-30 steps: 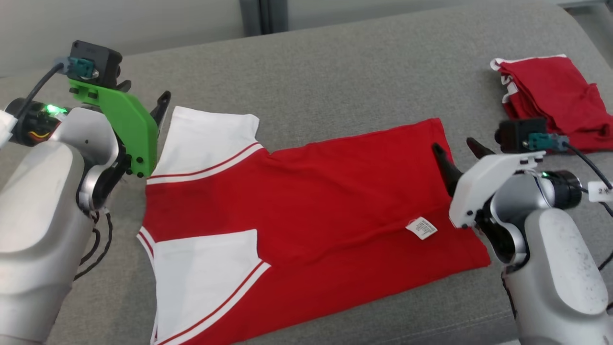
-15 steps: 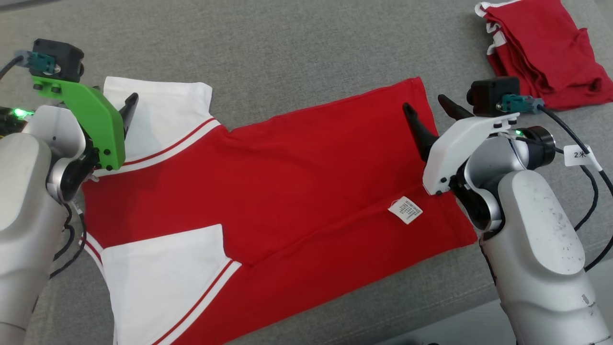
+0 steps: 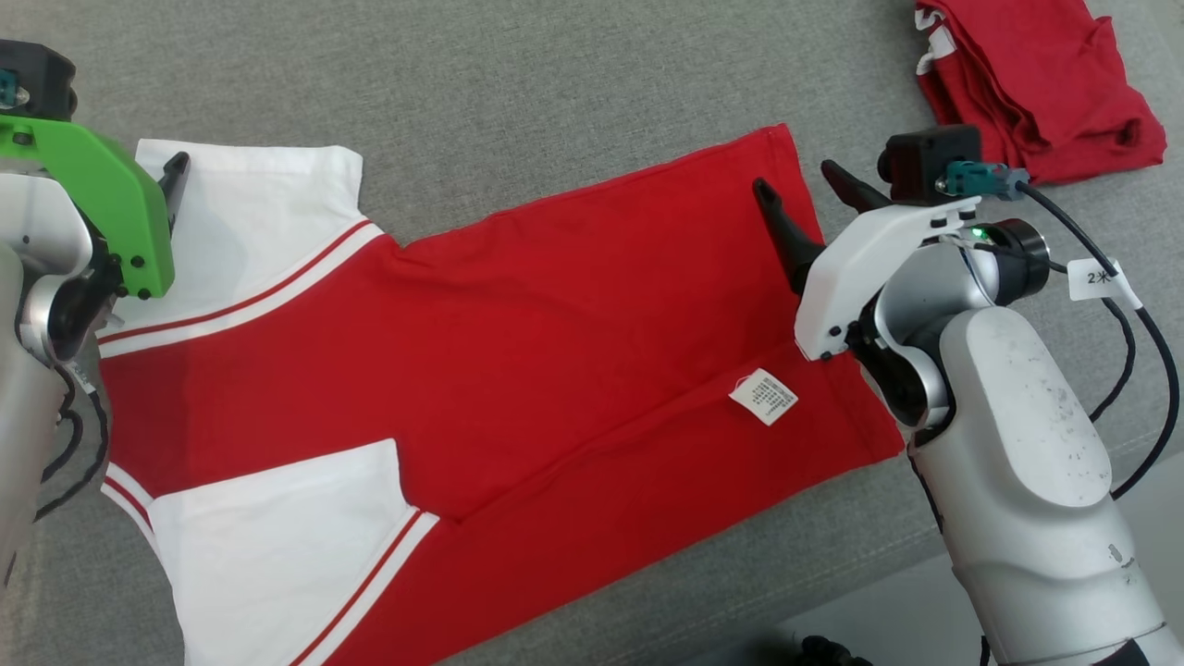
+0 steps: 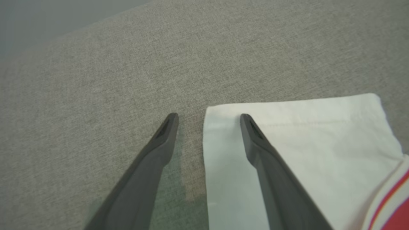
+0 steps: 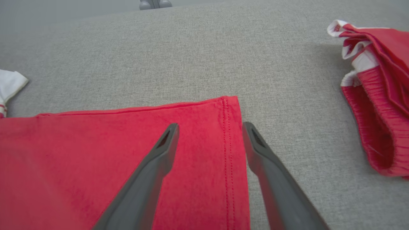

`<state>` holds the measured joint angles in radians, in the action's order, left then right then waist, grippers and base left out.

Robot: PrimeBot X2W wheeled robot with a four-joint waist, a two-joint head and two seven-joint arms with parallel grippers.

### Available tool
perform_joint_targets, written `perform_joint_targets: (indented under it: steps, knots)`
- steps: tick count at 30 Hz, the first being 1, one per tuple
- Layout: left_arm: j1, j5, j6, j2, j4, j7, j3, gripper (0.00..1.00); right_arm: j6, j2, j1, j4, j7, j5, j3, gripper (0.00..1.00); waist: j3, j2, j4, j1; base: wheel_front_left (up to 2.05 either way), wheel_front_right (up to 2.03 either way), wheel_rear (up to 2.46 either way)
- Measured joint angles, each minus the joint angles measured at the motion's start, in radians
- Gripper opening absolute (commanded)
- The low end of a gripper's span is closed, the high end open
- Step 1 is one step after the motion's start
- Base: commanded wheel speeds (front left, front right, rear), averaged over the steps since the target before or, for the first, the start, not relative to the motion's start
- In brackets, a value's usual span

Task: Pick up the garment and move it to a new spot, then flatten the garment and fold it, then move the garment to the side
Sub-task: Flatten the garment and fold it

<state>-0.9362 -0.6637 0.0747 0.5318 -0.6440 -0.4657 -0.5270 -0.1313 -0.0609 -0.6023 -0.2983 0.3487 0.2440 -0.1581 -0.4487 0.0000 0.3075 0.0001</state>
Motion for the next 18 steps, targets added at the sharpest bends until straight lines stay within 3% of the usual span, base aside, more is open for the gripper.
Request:
perform_joint_targets:
  steps: [3,4,5,8,9,18]
  knots:
    - [-0.002,-0.011,0.000,0.000,-0.009,-0.026,0.000,1.00,0.000,0.001,-0.003,-0.007,-0.004,0.002,-0.008,1.00,-0.006,0.0000,0.007,0.0000,0.00,0.00,0.00]
    - [-0.003,-0.013,-0.001,0.000,-0.011,-0.035,0.000,0.91,0.000,0.001,-0.005,-0.010,-0.005,0.003,-0.009,1.00,-0.007,0.0000,0.009,0.0000,0.00,0.00,0.00]
    - [-0.004,-0.013,-0.004,0.000,-0.012,-0.042,-0.002,0.47,0.000,0.000,-0.007,-0.012,-0.006,0.003,-0.009,1.00,-0.008,0.0000,0.010,0.0000,0.00,0.00,0.00]
    - [-0.007,-0.013,-0.005,-0.001,-0.011,-0.052,-0.007,0.05,0.000,-0.003,-0.012,-0.019,-0.007,0.006,-0.010,1.00,-0.007,0.0000,0.009,0.0000,0.00,0.00,0.00]
    - [-0.007,-0.015,-0.007,-0.001,-0.010,-0.052,-0.006,0.00,0.000,-0.006,-0.014,-0.021,-0.007,0.007,-0.009,1.00,-0.006,0.0000,0.008,0.0000,0.00,0.00,0.00]
    - [-0.007,-0.015,0.002,-0.020,0.004,0.037,-0.011,0.00,0.000,-0.044,-0.043,-0.051,0.011,0.007,0.004,1.00,0.013,0.0000,-0.030,0.0000,0.00,0.00,0.00]
